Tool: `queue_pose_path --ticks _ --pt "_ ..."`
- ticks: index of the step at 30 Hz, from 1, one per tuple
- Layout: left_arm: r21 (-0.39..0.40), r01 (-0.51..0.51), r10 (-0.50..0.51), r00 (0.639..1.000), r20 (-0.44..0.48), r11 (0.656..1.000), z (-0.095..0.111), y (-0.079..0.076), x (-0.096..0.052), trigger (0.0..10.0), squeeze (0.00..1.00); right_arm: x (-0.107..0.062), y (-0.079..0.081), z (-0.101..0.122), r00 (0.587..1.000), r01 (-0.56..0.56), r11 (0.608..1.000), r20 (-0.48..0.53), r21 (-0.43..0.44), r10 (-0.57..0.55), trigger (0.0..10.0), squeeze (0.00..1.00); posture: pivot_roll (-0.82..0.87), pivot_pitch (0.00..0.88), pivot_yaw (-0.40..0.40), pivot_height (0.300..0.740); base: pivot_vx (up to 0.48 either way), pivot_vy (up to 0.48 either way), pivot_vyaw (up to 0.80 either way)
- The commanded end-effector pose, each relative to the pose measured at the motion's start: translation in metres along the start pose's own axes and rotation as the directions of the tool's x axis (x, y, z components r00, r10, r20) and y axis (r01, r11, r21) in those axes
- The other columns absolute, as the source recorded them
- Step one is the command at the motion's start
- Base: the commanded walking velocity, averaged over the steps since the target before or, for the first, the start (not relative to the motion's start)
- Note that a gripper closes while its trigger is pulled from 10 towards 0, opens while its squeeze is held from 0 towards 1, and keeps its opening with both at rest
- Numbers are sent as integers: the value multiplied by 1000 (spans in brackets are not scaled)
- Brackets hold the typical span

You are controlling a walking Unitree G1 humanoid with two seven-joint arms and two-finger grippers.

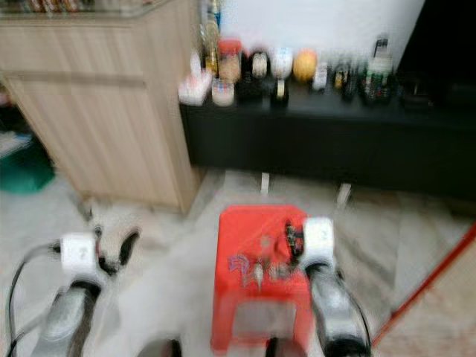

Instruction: Hang keys on a hook

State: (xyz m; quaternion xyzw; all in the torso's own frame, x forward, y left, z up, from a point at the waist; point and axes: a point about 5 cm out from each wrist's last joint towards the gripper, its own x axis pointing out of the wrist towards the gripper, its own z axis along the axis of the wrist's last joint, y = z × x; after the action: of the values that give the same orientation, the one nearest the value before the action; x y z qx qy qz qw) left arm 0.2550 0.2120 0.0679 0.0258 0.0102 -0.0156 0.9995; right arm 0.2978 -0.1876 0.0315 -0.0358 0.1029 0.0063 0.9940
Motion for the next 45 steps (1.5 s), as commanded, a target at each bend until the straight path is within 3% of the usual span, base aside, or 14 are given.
queue_pose_path --ticks 1,13,19,20,22,28,32,39,45 --pt "9 -22 22 1000 -7 1000 0 8 -1 10000 0 2 10 2 1000 -24 1000 5 6 24 10000 0 81 0 -22 608 334 0 0" --pt "12 -13 13 1000 -9 1000 0 7 -1 10000 0 1 10 -1 999 -34 999 -11 10 35 10000 0 75 0 -17 608 190 0 232" --pt "13 -8 8 1000 -19 1000 -1 7 0 10000 0 2 12 -7 993 -88 996 -78 14 89 10000 0 70 0 -13 608 0 0 0" --pt "13 -5 5 1000 -20 1000 -1 7 0 10000 0 1 12 -15 981 -123 992 -154 -42 115 10000 0 64 0 -9 608 0 0 0" --pt "12 -1 1 1000 -21 1000 -1 7 0 10000 0 -2 12 -26 956 -175 983 -249 -54 157 10000 0 62 0 -7 608 0 0 0" --pt "20 21 -21 999 -24 1000 1 5 2 10000 0 -3 12 -37 915 -241 966 -355 -93 194 10000 0 62 0 3 608 0 0 0" --pt "25 21 -20 999 -29 999 1 7 6 10000 0 -1 9 -39 905 -188 979 -401 -83 140 10000 0 73 0 6 608 0 0 0" --pt "31 36 -35 999 -20 999 6 6 11 10000 0 0 10 -41 891 -189 980 -431 -62 144 10000 0 82 0 8 608 0 0 0" --pt "41 35 -35 999 -21 999 7 9 10 10000 0 -5 6 -46 841 -279 959 -493 -42 223 10000 0 84 0 7 608 0 0 0"
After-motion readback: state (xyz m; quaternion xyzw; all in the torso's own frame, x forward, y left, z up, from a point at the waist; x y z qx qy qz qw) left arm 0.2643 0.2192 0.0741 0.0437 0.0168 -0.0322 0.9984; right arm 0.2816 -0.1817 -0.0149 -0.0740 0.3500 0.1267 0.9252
